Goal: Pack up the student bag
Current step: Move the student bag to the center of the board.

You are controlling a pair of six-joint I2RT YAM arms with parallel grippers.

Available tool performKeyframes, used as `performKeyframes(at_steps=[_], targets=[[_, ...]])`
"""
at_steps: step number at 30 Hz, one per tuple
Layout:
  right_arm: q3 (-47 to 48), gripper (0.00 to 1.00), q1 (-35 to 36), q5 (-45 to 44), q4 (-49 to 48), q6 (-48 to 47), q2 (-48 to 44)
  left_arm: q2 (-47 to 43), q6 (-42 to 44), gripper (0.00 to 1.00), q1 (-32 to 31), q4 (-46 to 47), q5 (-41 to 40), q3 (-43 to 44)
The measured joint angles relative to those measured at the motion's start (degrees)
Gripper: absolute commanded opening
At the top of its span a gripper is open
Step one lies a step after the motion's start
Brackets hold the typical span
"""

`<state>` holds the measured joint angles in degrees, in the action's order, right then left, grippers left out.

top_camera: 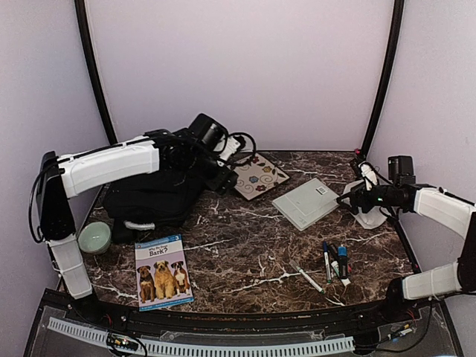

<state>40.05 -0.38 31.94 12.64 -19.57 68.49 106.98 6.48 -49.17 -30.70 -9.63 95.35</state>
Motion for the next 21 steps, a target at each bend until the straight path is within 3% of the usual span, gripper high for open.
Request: performKeyframes(at_steps=[5, 10, 12, 16, 21], targets=[[0.0, 0.81, 0.66, -0.02, 0.2, -0.33, 0.13, -7.54, -5.44, 0.87, 11.82, -5.84, -4.44, -4.7], [0.0, 0.81, 1.77, -0.13, 0.66, -1.03, 0.63, -10.64, -12.11, 0.93, 27.63, -9.77, -5.86, -6.75], [0.0, 0.81, 2.01, -0.2, 0.83, -1.25, 0.63, -11.23, -15.13, 0.99, 35.01, -9.9, -4.07, -7.52], [0.0, 0.81, 2.19, -0.42, 1.14, -1.66, 0.61, -11.02, -20.92, 0.99, 48.76, -9.7, 2.58, -10.08], [0.0, 0.81, 2.19, -0.68, 1.33, -2.45, 0.39, -7.39, -24.63, 0.99, 56.52, -9.22, 6.38, -11.61]])
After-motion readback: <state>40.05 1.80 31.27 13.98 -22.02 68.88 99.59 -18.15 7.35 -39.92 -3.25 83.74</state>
